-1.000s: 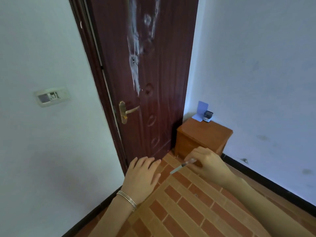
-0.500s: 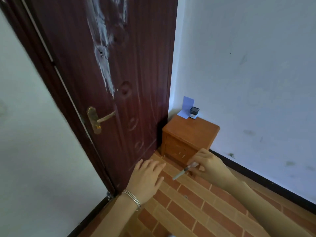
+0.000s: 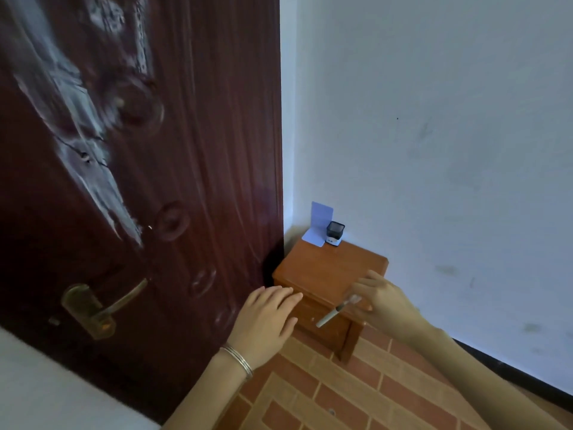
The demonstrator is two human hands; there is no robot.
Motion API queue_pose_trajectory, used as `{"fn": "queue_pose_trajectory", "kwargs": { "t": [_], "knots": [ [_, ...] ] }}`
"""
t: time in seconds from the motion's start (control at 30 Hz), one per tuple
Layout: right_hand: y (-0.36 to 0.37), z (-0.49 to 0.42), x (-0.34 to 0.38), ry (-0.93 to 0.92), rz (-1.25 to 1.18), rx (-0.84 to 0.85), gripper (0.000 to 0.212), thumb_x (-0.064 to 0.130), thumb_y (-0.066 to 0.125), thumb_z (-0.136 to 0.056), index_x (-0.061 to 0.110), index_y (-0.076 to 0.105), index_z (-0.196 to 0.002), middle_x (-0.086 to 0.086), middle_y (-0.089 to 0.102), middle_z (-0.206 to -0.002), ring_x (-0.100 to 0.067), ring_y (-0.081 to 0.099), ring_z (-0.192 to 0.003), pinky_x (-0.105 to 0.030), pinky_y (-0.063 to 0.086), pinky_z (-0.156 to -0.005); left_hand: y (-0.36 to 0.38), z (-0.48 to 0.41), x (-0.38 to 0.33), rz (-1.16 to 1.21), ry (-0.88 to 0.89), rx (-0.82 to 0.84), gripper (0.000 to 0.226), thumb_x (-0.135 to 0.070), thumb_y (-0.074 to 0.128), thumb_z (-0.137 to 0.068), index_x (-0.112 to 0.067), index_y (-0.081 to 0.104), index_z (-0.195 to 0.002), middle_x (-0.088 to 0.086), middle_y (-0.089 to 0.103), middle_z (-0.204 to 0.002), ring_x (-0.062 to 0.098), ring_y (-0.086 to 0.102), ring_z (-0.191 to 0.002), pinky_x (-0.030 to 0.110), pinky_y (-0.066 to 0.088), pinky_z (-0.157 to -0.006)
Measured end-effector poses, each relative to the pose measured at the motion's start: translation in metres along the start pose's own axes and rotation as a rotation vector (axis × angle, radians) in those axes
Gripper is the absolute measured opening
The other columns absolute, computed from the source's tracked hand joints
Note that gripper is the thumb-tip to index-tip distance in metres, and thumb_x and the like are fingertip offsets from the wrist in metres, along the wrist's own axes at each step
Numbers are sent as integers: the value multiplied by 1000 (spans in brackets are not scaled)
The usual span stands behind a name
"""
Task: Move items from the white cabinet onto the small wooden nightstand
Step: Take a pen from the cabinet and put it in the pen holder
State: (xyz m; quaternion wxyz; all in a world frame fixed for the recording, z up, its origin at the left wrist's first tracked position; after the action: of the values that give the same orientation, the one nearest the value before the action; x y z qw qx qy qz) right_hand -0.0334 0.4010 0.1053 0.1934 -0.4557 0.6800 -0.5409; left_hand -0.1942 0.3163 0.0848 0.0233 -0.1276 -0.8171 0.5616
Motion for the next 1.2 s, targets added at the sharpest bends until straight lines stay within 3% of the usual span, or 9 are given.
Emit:
{"fn": "queue_pose_trajectory", "kwargs": {
  "t": [0.13, 0.3, 0.47, 0.67, 0.9, 1.03, 1.2],
  "knots": [
    [24, -13, -42, 63, 32, 57, 19, 18, 76, -68, 28, 63, -77, 14, 61, -70, -14, 49, -68, -12, 31, -57, 37, -33, 19, 30, 26, 54, 41, -37, 43, -84, -22, 63, -117, -5, 65, -111, 13, 60, -103, 33, 50, -86],
    [34, -57, -81, 107, 12, 41, 10, 21, 70, -71, 26, 64, -78, 13, 63, -73, -17, 52, -69, -23, 44, -54, 69, -90, 58, 59, 107, 47, 46, -31, 76, -69, -21, 66, -113, -5, 66, -107, 13, 61, -99, 31, 51, -82],
    [28, -121, -131, 206, 49, 38, 8, 26, 67, -74, 29, 65, -81, 16, 65, -80, -16, 53, -78, -22, 42, -61, 83, -172, 109, 65, 137, 23, 42, -37, 52, -76, -21, 66, -112, -5, 65, -106, 14, 61, -98, 30, 50, -83],
    [25, -180, -188, 352, 39, -18, 7, 29, 69, -80, 28, 66, -86, 15, 66, -84, -12, 53, -86, -28, 49, -61, 112, -250, 145, 74, 218, 4, 47, -33, 71, -70, -18, 65, -113, -2, 65, -108, 19, 60, -101, 34, 51, -84],
    [53, -212, -248, 431, 32, 34, 9, 30, 65, -82, 26, 65, -90, 12, 66, -88, -13, 51, -90, -31, 48, -65, 175, -307, 165, 66, 278, 116, 42, -38, 45, -78, -20, 66, -110, -3, 65, -106, 18, 60, -99, 33, 50, -84],
    [76, -233, -295, 451, -5, 68, 9, 31, 63, -83, 27, 64, -91, 11, 65, -87, -14, 50, -90, -32, 47, -63, 213, -343, 175, 65, 245, 193, 44, -35, 74, -67, -20, 66, -108, -4, 65, -103, 17, 61, -95, 32, 50, -81],
    [107, -260, -357, 502, -50, 115, 12, 31, 61, -84, 28, 63, -95, 12, 65, -88, -13, 48, -91, -28, 42, -62, 272, -382, 190, 58, 171, 308, 47, -35, 77, -64, -21, 66, -107, -6, 65, -103, 15, 62, -94, 33, 52, -78]
  ]
}}
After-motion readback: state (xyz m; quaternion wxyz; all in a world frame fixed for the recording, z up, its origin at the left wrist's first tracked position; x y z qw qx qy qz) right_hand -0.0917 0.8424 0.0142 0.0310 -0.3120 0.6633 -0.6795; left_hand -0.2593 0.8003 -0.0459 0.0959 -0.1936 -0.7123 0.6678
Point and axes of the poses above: each hand's wrist, its own z-axis away from the middle knuckle, its own y-axis out of the palm, x = y × z, the point moved 8 cm from there along -z, towards the middle knuckle
